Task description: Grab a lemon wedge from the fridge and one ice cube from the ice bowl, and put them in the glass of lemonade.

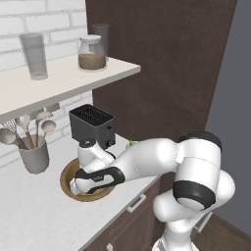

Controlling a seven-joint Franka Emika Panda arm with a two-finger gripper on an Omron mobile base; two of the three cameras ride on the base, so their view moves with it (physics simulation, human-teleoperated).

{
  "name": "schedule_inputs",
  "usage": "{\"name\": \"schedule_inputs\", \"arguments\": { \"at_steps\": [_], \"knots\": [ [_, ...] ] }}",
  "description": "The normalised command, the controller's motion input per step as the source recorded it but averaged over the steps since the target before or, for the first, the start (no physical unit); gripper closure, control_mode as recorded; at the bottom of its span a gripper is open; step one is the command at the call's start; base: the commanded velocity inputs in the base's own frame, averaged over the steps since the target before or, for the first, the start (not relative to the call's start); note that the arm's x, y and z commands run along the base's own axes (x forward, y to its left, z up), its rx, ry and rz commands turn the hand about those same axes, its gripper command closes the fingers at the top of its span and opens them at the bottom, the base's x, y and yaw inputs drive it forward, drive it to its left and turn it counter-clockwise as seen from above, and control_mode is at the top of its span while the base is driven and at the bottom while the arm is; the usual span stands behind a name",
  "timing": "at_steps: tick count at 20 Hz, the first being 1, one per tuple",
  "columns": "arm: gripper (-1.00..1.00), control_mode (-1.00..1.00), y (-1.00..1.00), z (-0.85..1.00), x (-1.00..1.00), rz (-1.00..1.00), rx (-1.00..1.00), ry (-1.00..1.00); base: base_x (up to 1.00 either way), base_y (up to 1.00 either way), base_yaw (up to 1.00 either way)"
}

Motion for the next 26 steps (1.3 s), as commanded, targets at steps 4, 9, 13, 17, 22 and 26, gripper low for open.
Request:
{"name": "schedule_inputs", "arguments": {
  "at_steps": [4, 9, 13, 17, 22, 26],
  "knots": [
    [1.00, -1.00, 0.00, 0.00, 0.00, 0.00, 0.00, 0.00, 0.00, 0.00, 0.00],
    [1.00, -1.00, -0.02, 0.22, -0.10, 0.00, 0.00, -0.01, 0.00, 0.00, 0.00],
    [1.00, -1.00, 0.00, 0.44, -0.20, 0.00, 0.00, -0.04, 0.00, 0.00, 0.00],
    [1.00, -1.00, -0.21, 0.36, -0.24, 0.00, -0.02, -0.09, 0.00, 0.00, 0.00],
    [1.00, -1.00, -0.34, 0.15, -0.05, 0.00, 0.04, -0.10, 0.00, 0.00, 0.00],
    [1.00, -1.00, -0.23, 0.13, -0.02, 0.00, 0.05, -0.07, 0.00, 0.00, 0.00]
  ]
}}
